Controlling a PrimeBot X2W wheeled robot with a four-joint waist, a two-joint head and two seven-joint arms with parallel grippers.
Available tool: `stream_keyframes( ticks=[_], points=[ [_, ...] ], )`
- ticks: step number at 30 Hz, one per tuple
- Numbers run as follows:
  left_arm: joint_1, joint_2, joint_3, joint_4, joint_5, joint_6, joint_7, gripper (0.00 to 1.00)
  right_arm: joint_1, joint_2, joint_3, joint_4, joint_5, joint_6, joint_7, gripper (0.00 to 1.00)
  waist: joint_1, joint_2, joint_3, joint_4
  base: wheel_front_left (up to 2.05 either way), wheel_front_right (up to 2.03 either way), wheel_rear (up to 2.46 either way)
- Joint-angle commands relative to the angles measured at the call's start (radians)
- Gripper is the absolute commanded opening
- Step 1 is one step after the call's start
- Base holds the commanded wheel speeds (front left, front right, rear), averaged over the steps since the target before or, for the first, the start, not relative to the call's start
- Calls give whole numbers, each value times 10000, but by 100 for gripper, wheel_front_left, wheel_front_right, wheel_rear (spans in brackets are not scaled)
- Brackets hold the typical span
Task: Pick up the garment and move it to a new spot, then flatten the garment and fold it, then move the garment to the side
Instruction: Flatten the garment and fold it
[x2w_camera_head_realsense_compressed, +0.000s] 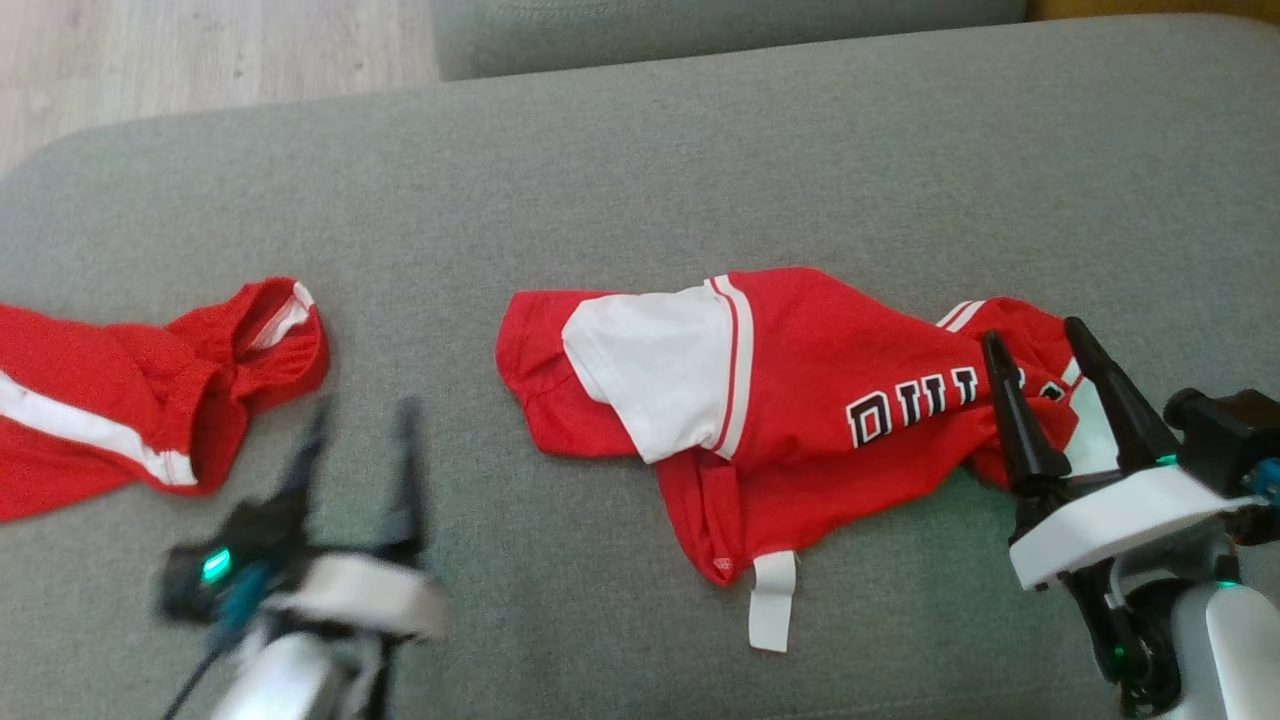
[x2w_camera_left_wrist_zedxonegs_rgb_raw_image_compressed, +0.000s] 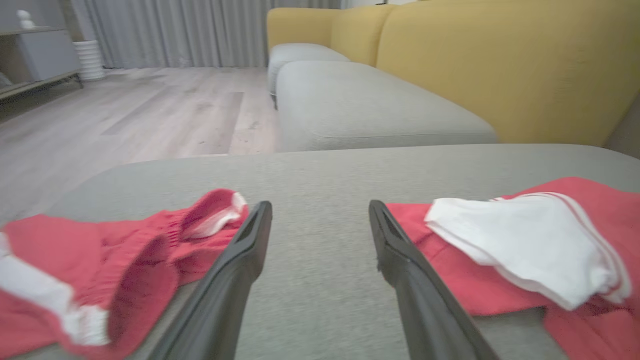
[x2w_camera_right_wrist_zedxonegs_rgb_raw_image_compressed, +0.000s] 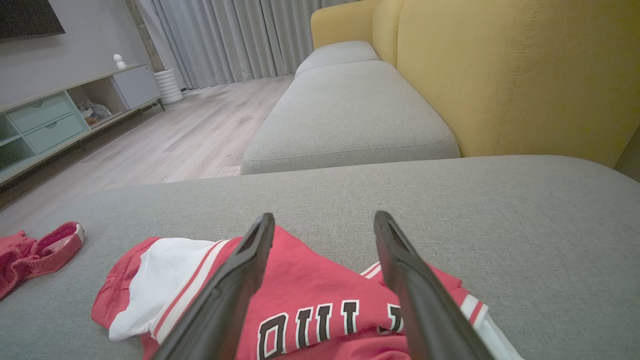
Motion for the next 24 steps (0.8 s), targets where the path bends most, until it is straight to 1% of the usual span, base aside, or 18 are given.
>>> stream_keyframes(
  ticks=[1, 4, 8, 10, 11, 13, 17, 19, 20, 21, 23, 24],
  points=[
    [-853, 8, 176, -377, 113, -111, 96, 100, -69, -71, 131, -428, 36, -6, 13, 100, 0, 0, 59, 14, 0, 0, 0],
    [-1693, -642, -766, -188, 222, -636, 819, 100, -11, -64, 92, -490, 32, -6, 68, 100, 0, 0, 215, -14, 0, 0, 0],
    [-2511, -1692, -1948, 728, 165, -1336, 1818, 100, -7, -31, 86, -531, 81, -6, 123, 100, 0, 0, 455, -191, 0, 0, 0],
    [-2800, -2118, -2269, 1299, 117, -1559, 2025, 100, -6, -7, 83, -532, 119, -6, 145, 100, 0, 0, 565, -303, 0, 0, 0],
    [-2910, -2287, -2354, 1609, 76, -1600, 2107, 100, 2, 12, 58, -527, 137, -6, 151, 100, 0, 0, 622, -355, 0, 0, 0],
    [-3124, -2475, -2421, 2296, 74, -1531, 2209, 100, 29, 45, 26, -515, 171, -6, 171, 100, 0, 0, 726, -449, 0, 0, 0],
    [-3450, -2698, -2261, 3396, -119, -1233, 2393, 100, 73, 98, -18, -478, 235, -6, 191, 100, 0, 0, 911, -620, 0, 0, 0],
    [-3566, -2762, -2213, 3728, -242, -1259, 2379, 100, 86, 120, -33, -446, 257, -6, 200, 100, 0, 0, 982, -691, 0, 0, 0],
    [-3609, -2784, -2218, 3891, -307, -1313, 2414, 100, 87, 135, -26, -423, 275, -6, 203, 100, 0, 0, 1008, -726, 0, 0, 0],
    [-3676, -2847, -2247, 4095, -528, -1571, 2474, 100, 86, 169, -9, -390, 316, -6, 191, 100, 0, 0, 1041, -780, 0, 0, 0],
    [-3798, -2895, -2361, 4208, -620, -1841, 2452, 100, 89, 198, -21, -343, 350, -6, 173, 100, 0, 0, 1072, -818, 0, 0, 0],
    [-3877, -2912, -2418, 4215, -628, -1962, 2382, 50, 88, 215, -39, -319, 361, -6, 160, 100, 0, 0, 1081, -836, 0, 0, 0]
  ],
)
